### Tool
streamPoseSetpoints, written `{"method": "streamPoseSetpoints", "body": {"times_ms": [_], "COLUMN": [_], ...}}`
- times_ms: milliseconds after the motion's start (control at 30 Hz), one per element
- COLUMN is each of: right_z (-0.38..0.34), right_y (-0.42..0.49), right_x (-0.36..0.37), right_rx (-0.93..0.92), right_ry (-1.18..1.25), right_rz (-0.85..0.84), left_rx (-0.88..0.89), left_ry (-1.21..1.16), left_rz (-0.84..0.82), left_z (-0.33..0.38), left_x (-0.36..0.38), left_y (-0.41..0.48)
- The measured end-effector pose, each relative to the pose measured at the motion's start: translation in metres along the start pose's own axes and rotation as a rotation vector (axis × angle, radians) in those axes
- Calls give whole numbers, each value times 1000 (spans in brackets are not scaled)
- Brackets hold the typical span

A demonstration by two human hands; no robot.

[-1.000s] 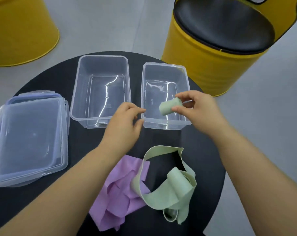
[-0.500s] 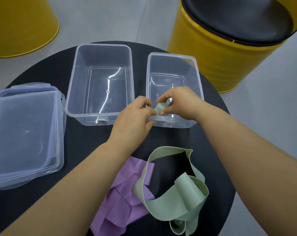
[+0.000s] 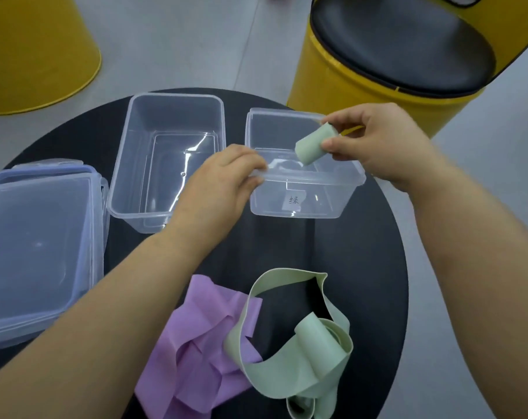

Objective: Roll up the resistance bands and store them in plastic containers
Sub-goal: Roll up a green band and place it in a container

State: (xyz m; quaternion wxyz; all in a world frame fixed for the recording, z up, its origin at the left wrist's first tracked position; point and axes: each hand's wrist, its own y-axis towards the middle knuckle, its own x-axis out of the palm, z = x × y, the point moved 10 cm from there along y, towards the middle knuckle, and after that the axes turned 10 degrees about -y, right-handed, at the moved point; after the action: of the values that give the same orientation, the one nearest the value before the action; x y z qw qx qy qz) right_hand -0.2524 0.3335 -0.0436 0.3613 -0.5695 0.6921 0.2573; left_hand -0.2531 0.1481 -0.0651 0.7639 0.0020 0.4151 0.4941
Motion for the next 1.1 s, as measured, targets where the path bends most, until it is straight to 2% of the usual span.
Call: {"method": "streamPoseSetpoints", "body": {"times_ms": [400, 767, 1100], "right_z": [-5, 2, -6], "right_y": [-1, -26, -24], "right_x": [9, 100, 130], "right_rx": [4, -40, -153], "right_ry": [3, -245, -437], "right_rz": [-88, -331, -392], "left_rx": [21, 53, -8], "left_ry": [21, 89, 27], "left_rz": [13, -191, -110], "left_z": [4, -11, -19], "left_x": [-8, 40, 29], "left_y": [4, -46, -51]}}
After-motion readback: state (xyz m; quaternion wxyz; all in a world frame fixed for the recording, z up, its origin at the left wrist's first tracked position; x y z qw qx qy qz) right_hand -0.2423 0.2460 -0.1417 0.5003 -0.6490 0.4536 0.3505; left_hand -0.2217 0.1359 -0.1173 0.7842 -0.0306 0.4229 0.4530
